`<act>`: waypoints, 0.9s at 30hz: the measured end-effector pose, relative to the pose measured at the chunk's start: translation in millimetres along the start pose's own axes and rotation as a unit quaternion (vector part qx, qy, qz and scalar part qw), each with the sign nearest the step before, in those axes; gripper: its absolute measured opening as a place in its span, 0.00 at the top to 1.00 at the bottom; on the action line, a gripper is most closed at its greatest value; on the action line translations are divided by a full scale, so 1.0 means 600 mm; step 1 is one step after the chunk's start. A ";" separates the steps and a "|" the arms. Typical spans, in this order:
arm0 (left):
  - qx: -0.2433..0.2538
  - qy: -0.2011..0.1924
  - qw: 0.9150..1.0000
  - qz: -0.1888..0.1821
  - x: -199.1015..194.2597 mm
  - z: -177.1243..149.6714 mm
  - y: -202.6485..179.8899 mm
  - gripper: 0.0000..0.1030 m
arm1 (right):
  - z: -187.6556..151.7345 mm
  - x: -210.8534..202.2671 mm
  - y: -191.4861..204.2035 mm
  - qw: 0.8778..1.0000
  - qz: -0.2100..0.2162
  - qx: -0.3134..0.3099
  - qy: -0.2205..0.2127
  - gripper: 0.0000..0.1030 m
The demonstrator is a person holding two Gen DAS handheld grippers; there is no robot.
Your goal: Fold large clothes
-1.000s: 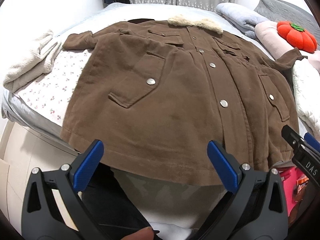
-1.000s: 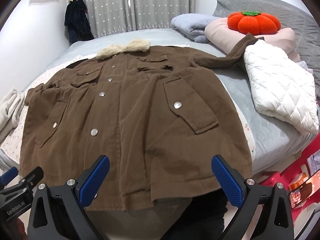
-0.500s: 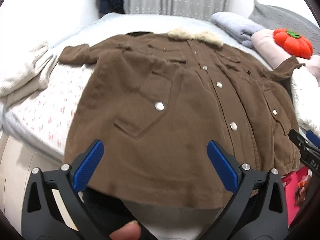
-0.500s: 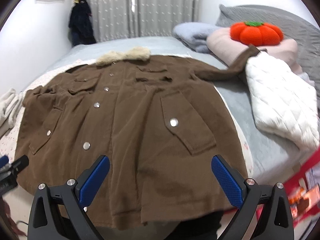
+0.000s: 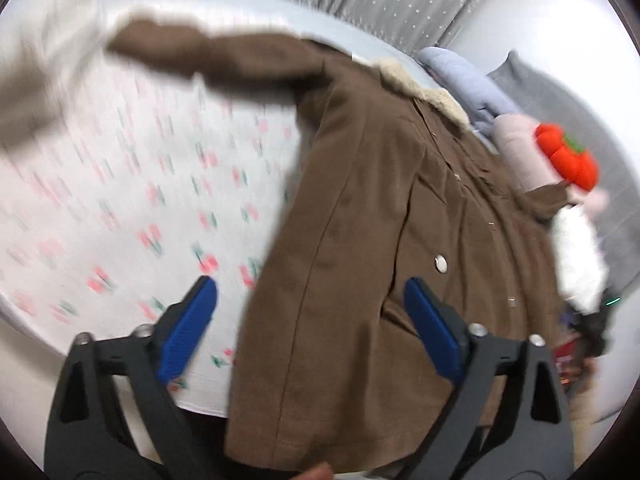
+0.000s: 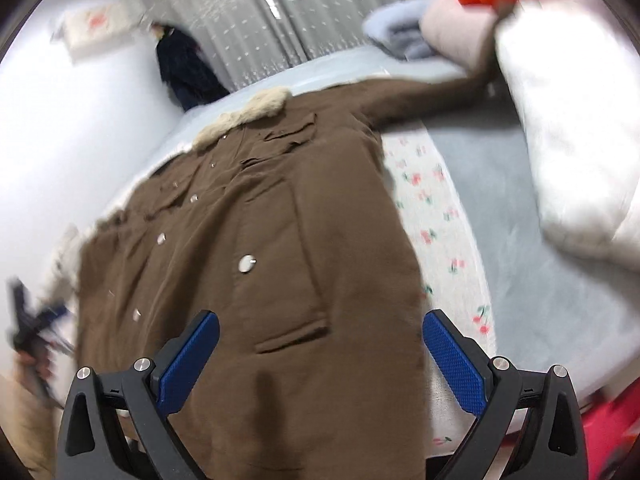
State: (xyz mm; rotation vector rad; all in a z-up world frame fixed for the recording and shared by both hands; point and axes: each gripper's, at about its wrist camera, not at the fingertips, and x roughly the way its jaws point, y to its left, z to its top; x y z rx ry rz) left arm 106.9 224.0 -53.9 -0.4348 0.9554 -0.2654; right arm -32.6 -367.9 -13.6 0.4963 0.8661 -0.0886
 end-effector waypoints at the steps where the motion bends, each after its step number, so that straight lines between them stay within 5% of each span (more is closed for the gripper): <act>1: -0.019 0.013 1.000 -0.021 0.012 -0.010 0.010 0.26 | -0.002 0.006 -0.015 1.000 0.021 0.020 0.003 0.00; 3: -0.025 -0.002 0.999 -0.045 0.010 -0.031 0.012 0.30 | -0.013 0.024 -0.049 0.996 0.066 0.065 0.011 0.01; 4: -0.025 0.005 0.997 -0.067 0.009 -0.041 0.006 0.42 | -0.019 0.022 -0.056 0.994 0.080 0.077 0.000 0.03; 5: -0.028 0.015 0.996 -0.084 0.008 -0.050 -0.002 0.52 | -0.024 0.016 -0.060 0.991 0.100 0.084 -0.008 0.19; 6: -0.023 0.027 0.994 -0.102 0.009 -0.061 -0.014 0.57 | -0.028 0.016 -0.062 0.986 0.136 0.096 -0.001 0.46; 9: 0.017 0.042 0.994 -0.097 0.007 -0.085 -0.058 0.89 | -0.043 0.016 -0.057 0.974 0.194 0.114 0.011 0.76; 11: 0.016 0.051 0.993 -0.103 -0.010 -0.096 -0.085 0.93 | -0.050 0.023 -0.051 0.972 0.197 0.124 0.030 0.90; 15: 0.009 -0.012 0.995 -0.094 -0.108 -0.076 -0.105 0.93 | -0.035 -0.034 -0.041 0.975 0.176 0.134 -0.009 0.94; 19: -0.018 0.018 0.998 -0.061 -0.113 -0.074 -0.071 0.93 | -0.003 -0.099 -0.038 0.985 0.111 0.131 -0.025 0.94; 21: 0.013 0.080 0.996 0.029 -0.046 -0.096 -0.066 0.93 | -0.003 -0.078 -0.040 0.993 0.036 0.113 -0.003 0.94; 23: 0.054 0.124 0.985 0.111 0.007 -0.125 -0.059 0.89 | -0.020 -0.033 -0.029 0.995 -0.066 0.062 0.040 0.94; 26: 0.067 0.120 0.980 0.145 0.005 -0.135 -0.054 0.74 | -0.044 0.007 -0.015 0.990 -0.127 0.023 0.062 0.92; 27: 0.066 0.107 0.982 0.144 -0.007 -0.130 -0.052 0.70 | -0.043 -0.001 -0.005 0.987 -0.149 0.011 0.054 0.85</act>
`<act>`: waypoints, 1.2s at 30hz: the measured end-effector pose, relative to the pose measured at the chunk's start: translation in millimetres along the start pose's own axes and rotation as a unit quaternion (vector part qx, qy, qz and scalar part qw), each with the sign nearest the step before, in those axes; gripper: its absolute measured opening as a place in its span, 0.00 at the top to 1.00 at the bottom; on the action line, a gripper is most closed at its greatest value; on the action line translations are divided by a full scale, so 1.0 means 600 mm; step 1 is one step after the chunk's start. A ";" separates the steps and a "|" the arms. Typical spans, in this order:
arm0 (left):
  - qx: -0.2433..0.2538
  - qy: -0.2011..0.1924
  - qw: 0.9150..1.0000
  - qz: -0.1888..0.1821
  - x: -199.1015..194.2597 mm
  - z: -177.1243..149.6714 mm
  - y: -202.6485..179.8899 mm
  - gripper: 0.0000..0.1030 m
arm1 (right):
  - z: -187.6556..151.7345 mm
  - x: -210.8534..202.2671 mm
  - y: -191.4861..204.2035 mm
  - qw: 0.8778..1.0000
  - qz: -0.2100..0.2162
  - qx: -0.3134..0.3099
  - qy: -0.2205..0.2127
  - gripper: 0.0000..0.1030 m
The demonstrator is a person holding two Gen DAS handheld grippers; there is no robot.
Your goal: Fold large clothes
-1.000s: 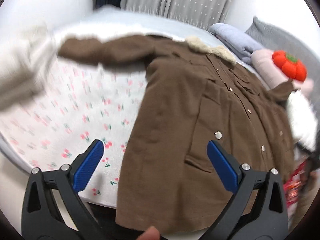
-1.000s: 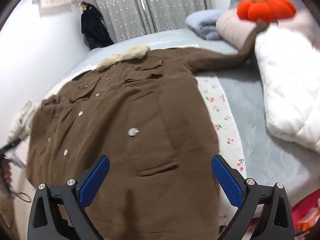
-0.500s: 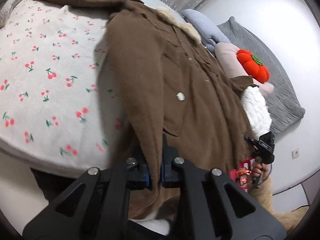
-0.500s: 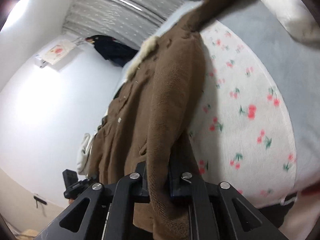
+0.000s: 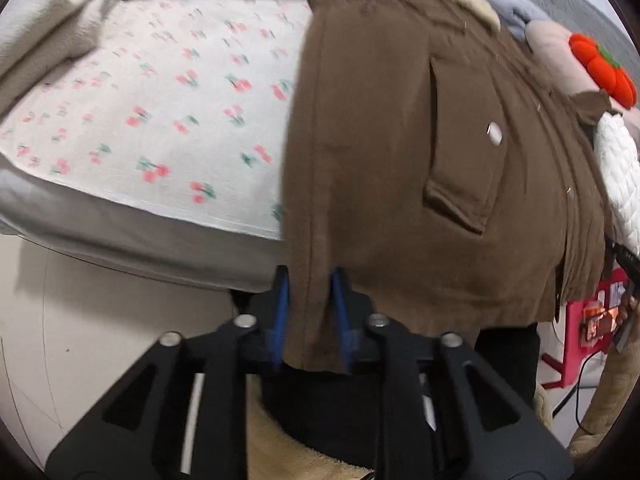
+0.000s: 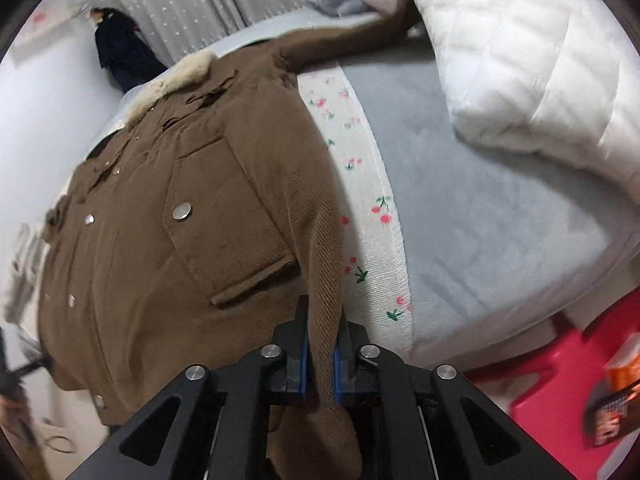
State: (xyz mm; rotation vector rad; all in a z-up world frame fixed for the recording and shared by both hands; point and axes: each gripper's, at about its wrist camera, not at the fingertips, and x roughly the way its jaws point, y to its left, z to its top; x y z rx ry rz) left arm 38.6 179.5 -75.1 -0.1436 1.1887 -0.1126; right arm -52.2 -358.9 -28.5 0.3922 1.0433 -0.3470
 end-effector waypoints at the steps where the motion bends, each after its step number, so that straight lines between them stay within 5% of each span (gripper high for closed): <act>1: -0.004 -0.016 1.000 0.003 -0.014 0.003 0.007 0.55 | 0.000 -0.011 0.002 1.000 -0.021 -0.005 -0.005 0.78; 2: -0.011 -0.044 0.999 0.011 -0.033 0.013 0.018 0.33 | 0.002 -0.023 0.004 0.999 -0.046 -0.011 -0.013 0.68; 4: -0.021 -0.085 0.996 0.028 -0.052 0.038 0.038 0.19 | 0.003 -0.046 -0.003 0.998 -0.062 -0.018 -0.027 0.51; 8: -0.053 -0.147 0.985 0.068 -0.067 0.118 0.070 0.19 | 0.053 -0.072 0.014 0.998 -0.018 0.005 -0.063 0.26; 12: -0.071 -0.169 0.978 0.097 -0.053 0.244 0.095 0.19 | 0.104 -0.045 0.076 0.998 0.023 -0.005 -0.059 0.23; 18: -0.051 -0.188 0.962 0.190 0.021 0.436 0.108 0.19 | 0.148 0.038 0.191 0.997 0.037 -0.058 -0.035 0.22; 23: -0.055 -0.186 0.960 0.204 0.096 0.543 0.140 0.19 | 0.162 0.079 0.234 0.996 0.040 -0.074 -0.019 0.22; 25: -0.052 -0.179 0.959 0.213 0.116 0.555 0.149 0.19 | 0.164 0.093 0.243 0.996 0.043 -0.077 -0.014 0.22; 27: -0.053 -0.147 0.960 0.231 0.146 0.558 0.164 0.38 | 0.164 0.103 0.245 0.996 0.042 -0.078 -0.009 0.22; 28: -0.057 -0.131 0.961 0.239 0.156 0.552 0.174 0.71 | 0.165 0.110 0.244 0.996 0.039 -0.078 -0.005 0.22; 29: -0.072 -0.128 0.957 0.248 0.154 0.537 0.188 0.90 | 0.165 0.117 0.244 0.996 0.036 -0.079 -0.002 0.22; 30: -0.090 -0.140 0.950 0.263 0.144 0.528 0.195 0.90 | 0.164 0.121 0.242 0.996 0.032 -0.079 -0.001 0.22; 31: -0.128 -0.174 0.927 0.306 0.112 0.502 0.202 0.92 | 0.162 0.123 0.240 0.996 0.028 -0.079 -0.001 0.22; 32: -0.154 -0.206 0.914 0.313 0.086 0.477 0.205 0.92 | 0.160 0.123 0.237 0.997 0.025 -0.079 -0.002 0.22; 36: -0.218 -0.284 0.891 0.280 0.011 0.360 0.212 0.76 | 0.155 0.121 0.225 0.997 0.025 -0.075 -0.007 0.22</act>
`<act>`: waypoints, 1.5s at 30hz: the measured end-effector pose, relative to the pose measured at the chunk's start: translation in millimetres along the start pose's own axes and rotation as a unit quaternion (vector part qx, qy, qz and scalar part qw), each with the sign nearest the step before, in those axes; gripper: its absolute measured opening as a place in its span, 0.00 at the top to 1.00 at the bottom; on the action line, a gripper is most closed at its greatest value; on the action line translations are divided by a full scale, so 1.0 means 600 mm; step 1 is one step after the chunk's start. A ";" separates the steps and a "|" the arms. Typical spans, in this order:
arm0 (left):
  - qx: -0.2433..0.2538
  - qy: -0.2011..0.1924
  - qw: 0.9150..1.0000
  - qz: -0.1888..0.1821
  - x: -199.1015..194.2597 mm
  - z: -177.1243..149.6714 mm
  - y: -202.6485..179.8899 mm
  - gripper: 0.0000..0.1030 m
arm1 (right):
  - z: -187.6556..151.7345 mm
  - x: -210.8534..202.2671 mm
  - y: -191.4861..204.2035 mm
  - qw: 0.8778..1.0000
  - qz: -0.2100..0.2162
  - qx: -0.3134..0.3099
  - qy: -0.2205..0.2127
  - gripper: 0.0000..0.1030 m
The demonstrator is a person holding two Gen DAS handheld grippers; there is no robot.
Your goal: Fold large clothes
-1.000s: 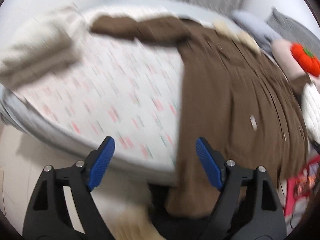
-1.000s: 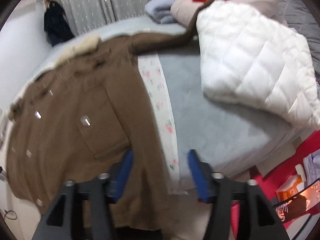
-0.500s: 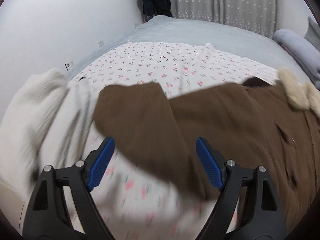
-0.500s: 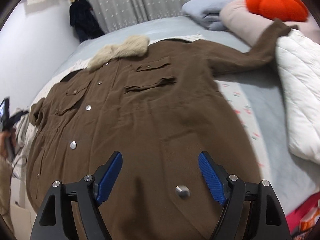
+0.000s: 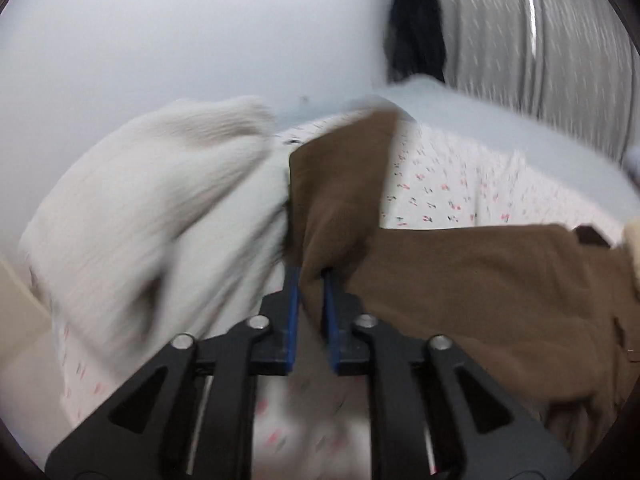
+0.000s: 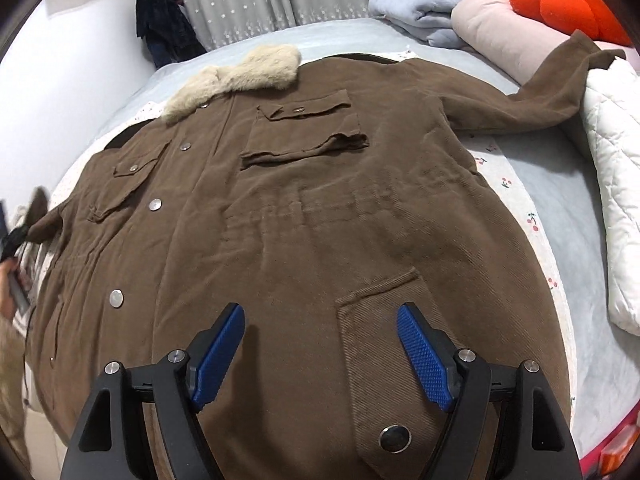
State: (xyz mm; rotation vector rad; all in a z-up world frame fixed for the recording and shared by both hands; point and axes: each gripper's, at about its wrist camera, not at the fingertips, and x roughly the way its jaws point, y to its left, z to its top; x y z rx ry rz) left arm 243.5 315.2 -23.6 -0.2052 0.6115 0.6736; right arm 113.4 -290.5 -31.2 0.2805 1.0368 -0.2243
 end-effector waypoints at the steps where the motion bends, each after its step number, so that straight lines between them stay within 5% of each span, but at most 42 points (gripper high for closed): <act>1: -0.019 0.001 1.000 -0.007 -0.012 -0.014 0.021 0.60 | 0.000 0.000 -0.002 1.000 0.000 0.001 -0.001 0.22; 2: -0.043 0.008 0.999 -0.028 -0.017 -0.028 0.044 0.40 | 0.000 0.000 -0.004 1.000 0.000 0.002 -0.002 0.21; 4: -0.084 0.038 0.992 -0.090 -0.009 -0.048 0.073 0.23 | 0.001 0.001 -0.004 1.000 0.003 0.005 -0.004 0.20; 6: -0.088 0.074 0.986 -0.125 0.013 -0.057 0.073 0.22 | 0.004 0.001 -0.003 1.000 0.005 0.007 -0.003 0.19; 10: -0.100 0.073 0.983 -0.133 0.051 -0.041 0.049 0.21 | 0.010 -0.002 0.006 1.000 0.011 0.002 -0.003 0.19; 12: -0.127 0.086 0.981 -0.118 0.090 -0.024 0.038 0.28 | 0.011 -0.010 0.010 1.000 0.016 -0.005 -0.008 0.19; 14: -0.134 0.087 0.983 -0.086 0.107 -0.002 0.029 0.92 | 0.011 -0.016 0.009 1.000 0.014 -0.009 -0.013 0.19; 16: -0.160 0.058 0.979 -0.112 0.090 0.037 0.027 0.94 | 0.009 -0.019 -0.001 1.000 0.007 -0.005 -0.014 0.19; 18: -0.169 -0.036 0.975 -0.140 0.032 0.071 0.031 0.94 | 0.006 -0.019 -0.015 1.000 -0.001 0.003 -0.011 0.19; 20: -0.148 -0.109 0.975 -0.123 -0.011 0.087 0.029 0.93 | 0.002 -0.020 -0.029 1.000 -0.006 0.011 -0.011 0.19; 22: -0.131 -0.099 0.984 -0.073 -0.001 0.086 0.018 0.93 | 0.003 -0.018 -0.040 1.000 -0.007 0.019 -0.011 0.19; 23: -0.140 -0.064 0.987 -0.053 0.024 0.077 0.019 0.93 | 0.005 -0.016 -0.045 1.000 -0.003 0.025 -0.012 0.19; 25: -0.175 -0.024 0.983 -0.048 0.049 0.063 0.027 0.94 | 0.012 -0.013 -0.051 0.999 0.008 0.036 -0.014 0.19; 28: -0.198 -0.048 0.976 -0.082 0.016 0.070 0.010 0.94 | 0.024 -0.013 -0.050 0.999 0.021 0.038 -0.019 0.19; 31: -0.148 -0.117 0.973 -0.133 -0.064 0.107 -0.065 0.94 | 0.041 -0.013 -0.045 0.999 0.023 0.028 -0.024 0.18; 35: -0.103 -0.144 0.955 -0.238 -0.172 0.136 -0.188 0.94 | 0.092 -0.005 -0.032 0.998 0.046 0.017 -0.028 0.18; 39: -0.055 -0.133 0.932 -0.333 -0.258 0.129 -0.319 0.94 | 0.151 0.005 -0.026 0.994 0.090 0.040 -0.039 0.18; 45: 0.027 -0.048 0.896 -0.440 -0.320 0.035 -0.490 0.94 | 0.220 0.036 -0.021 0.984 0.149 0.081 -0.060 0.17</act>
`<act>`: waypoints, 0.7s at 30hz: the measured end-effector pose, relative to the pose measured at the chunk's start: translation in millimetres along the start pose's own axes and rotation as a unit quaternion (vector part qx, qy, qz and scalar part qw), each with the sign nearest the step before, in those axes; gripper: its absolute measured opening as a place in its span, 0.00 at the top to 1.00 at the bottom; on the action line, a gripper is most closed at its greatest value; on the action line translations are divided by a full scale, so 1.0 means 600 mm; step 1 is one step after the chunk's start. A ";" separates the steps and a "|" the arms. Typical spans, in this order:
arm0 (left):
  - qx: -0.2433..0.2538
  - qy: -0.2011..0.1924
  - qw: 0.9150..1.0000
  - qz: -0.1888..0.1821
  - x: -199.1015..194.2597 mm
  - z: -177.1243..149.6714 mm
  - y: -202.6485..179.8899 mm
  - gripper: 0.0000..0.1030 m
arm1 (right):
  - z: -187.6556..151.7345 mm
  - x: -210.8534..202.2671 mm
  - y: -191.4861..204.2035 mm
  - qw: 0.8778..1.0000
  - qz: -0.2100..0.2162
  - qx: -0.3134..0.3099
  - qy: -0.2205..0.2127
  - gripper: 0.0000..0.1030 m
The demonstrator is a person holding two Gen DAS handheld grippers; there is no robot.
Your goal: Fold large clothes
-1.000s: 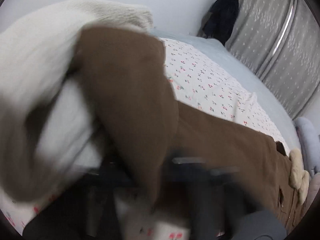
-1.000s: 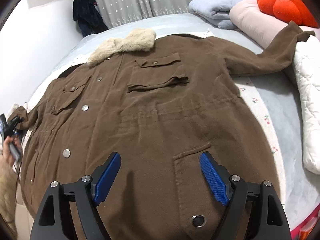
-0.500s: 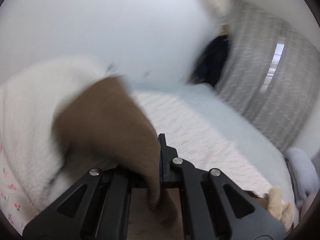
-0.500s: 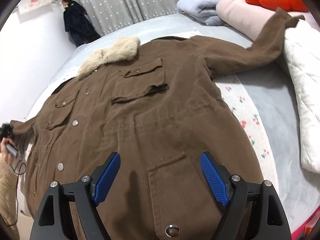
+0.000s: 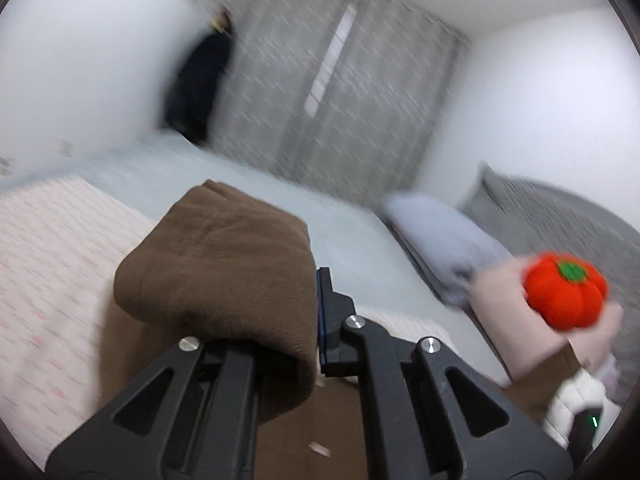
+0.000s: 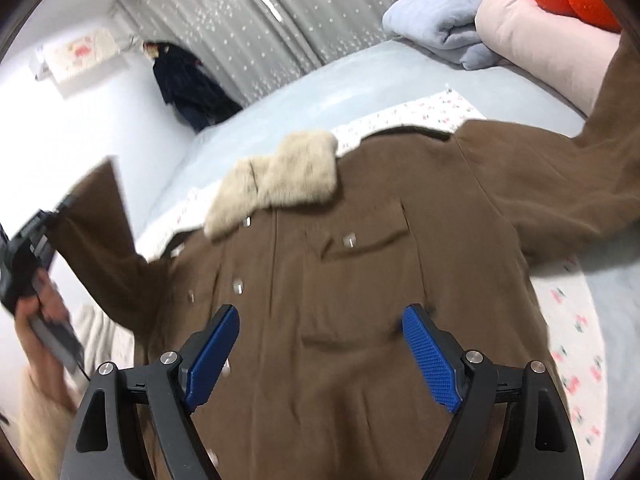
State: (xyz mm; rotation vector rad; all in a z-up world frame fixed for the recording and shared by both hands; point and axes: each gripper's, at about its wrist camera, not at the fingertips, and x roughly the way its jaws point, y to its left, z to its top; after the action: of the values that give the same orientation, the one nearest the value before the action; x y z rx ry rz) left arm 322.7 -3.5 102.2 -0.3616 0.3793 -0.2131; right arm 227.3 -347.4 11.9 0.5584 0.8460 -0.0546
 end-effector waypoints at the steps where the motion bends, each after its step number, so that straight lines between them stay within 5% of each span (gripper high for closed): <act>1: -0.004 0.032 0.999 -0.027 0.015 -0.020 -0.012 0.91 | 0.009 0.010 -0.001 1.000 0.004 0.006 -0.007 0.17; 5: -0.010 0.203 0.974 -0.100 0.090 -0.132 -0.041 0.67 | 0.036 0.053 -0.020 0.998 0.014 0.055 -0.009 0.17; 7: -0.014 0.217 0.972 -0.088 0.088 -0.152 -0.033 0.65 | 0.052 0.073 -0.033 0.996 0.025 0.082 -0.003 0.17; 14: -0.063 0.159 0.984 -0.053 0.049 -0.110 0.042 0.30 | 0.097 0.147 -0.036 0.983 0.099 0.156 -0.003 0.17; 17: -0.098 0.108 0.987 -0.061 0.030 -0.097 0.126 0.28 | 0.090 0.195 0.001 0.981 0.126 0.147 0.026 0.17; 18: -0.104 0.098 0.988 -0.049 0.036 -0.094 0.146 0.28 | 0.080 0.212 0.017 0.982 0.131 0.132 0.038 0.17; 21: -0.128 0.117 0.982 0.074 0.053 -0.094 0.222 0.29 | 0.039 0.222 0.056 0.990 0.121 0.074 0.019 0.17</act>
State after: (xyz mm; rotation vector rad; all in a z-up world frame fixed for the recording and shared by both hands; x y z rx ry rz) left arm 347.1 92.5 -7.8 -0.5625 0.6675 -0.0604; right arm 341.8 -307.4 -56.8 0.8014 0.8091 0.1159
